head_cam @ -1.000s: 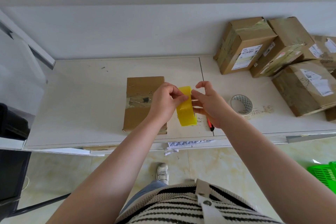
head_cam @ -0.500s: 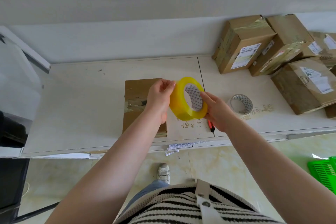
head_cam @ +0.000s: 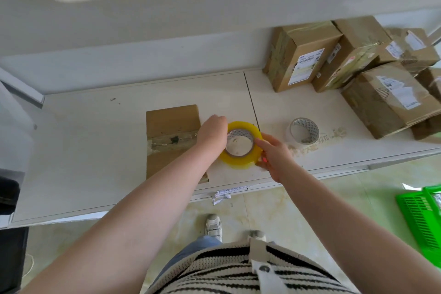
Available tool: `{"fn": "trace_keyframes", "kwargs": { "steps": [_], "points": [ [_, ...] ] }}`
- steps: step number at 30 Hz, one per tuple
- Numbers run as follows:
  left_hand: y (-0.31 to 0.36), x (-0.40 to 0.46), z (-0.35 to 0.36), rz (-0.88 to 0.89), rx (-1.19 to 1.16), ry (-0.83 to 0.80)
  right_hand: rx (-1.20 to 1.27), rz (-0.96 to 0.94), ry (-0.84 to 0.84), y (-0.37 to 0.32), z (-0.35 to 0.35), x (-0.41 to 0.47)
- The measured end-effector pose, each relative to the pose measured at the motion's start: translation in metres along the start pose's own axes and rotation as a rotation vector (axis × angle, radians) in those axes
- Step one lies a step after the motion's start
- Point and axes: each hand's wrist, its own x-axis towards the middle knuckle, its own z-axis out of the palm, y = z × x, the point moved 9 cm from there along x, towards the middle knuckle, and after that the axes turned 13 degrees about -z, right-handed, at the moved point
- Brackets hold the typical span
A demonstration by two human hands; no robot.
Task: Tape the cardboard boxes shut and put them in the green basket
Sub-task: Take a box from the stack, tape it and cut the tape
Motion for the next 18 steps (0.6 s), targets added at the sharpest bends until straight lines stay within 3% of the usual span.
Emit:
{"fn": "trace_keyframes", "kwargs": {
  "steps": [5,8,13,18],
  "points": [
    [0.006,0.007,0.011,-0.043,0.073,-0.036,-0.568,-0.312,0.032,-0.029,-0.023,0.021],
    [0.011,0.012,0.014,-0.058,0.1,-0.048,-0.81,-0.349,0.017,-0.021,-0.034,0.031],
    [0.006,0.017,0.028,-0.107,0.097,-0.124,-0.911,-0.368,-0.025,-0.01,-0.022,0.039],
    [0.001,0.015,0.027,-0.189,0.094,-0.066,-0.865,-0.34,0.019,-0.009,-0.032,0.042]
  ]
}}
